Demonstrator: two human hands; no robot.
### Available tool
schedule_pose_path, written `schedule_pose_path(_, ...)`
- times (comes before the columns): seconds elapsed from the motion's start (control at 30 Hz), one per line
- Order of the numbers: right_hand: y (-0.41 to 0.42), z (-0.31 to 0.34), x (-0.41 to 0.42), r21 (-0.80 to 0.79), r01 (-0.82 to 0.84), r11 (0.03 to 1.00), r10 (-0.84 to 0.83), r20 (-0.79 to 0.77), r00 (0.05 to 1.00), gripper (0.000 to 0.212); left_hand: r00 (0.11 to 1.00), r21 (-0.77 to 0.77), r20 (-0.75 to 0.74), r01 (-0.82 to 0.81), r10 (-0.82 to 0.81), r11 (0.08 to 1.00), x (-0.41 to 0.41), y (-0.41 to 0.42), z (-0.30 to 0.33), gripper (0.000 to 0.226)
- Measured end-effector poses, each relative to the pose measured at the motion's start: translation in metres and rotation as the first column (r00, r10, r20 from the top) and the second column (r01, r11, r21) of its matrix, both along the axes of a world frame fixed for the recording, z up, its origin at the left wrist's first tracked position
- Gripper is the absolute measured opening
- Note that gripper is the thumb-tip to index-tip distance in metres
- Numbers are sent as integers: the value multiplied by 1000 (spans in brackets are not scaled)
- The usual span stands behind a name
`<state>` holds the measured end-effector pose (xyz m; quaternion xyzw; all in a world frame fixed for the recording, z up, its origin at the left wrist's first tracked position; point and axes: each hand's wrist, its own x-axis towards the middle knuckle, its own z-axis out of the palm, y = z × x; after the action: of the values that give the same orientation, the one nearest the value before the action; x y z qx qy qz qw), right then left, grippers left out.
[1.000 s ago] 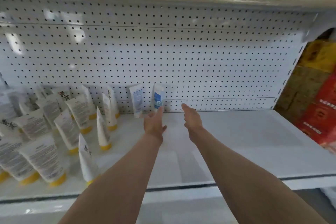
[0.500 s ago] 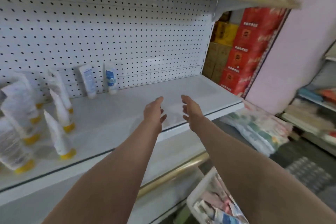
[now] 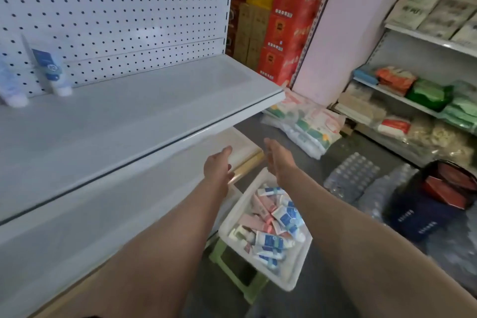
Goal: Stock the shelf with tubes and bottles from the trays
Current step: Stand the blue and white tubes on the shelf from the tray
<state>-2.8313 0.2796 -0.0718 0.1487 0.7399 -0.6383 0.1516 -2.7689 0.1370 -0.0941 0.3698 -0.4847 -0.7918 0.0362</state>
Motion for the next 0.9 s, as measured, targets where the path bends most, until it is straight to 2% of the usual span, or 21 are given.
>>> schedule_pose_path(0.1,36,-35,0,30,35,999,-37,94,995,41,996,-12,74,51,-50,999,-3,32,-36,40)
schedule_pose_path(0.17,59,-59,-2,41,44,998,-51,170,984,47,990,13,120,71,-72,997,-3,54,-54,25)
schedule_pose_path(0.27,93,-99,-12,84,51,995,-73,279,958,85,973,41,213,82,-89,996,-5,82,-81,24)
schedule_pose_path(0.3,104,-111,-16,94,64,994,-89,295,951,88,967,48,238,84,-93,995,-8,91,-92,25)
schedule_pose_path(0.47,147,-148,-30,163,-17,986,-45,366,929,48,931,35,340,126,-131,991,-22,138,-130,22)
schedule_pose_path(0.5,156,-159,-34,176,-34,984,-38,388,921,45,920,19,362,151,-147,988,-26,146,-142,26)
schedule_pose_path(0.57,172,-183,-41,222,-104,969,2,419,908,38,895,-3,401,215,-196,977,-34,164,-169,51)
schedule_pose_path(0.6,179,-192,-43,248,-165,955,44,431,901,37,877,17,427,233,-218,972,-35,172,-185,60)
schedule_pose_path(0.73,200,-231,-56,361,-334,871,121,500,857,49,852,26,486,209,-195,978,-39,199,-220,43)
schedule_pose_path(0.83,209,-261,-62,391,-461,797,212,533,819,57,803,58,552,230,-223,971,-38,214,-267,53)
schedule_pose_path(0.9,212,-278,-63,384,-500,776,247,544,802,59,783,77,586,202,-209,976,-40,222,-270,52)
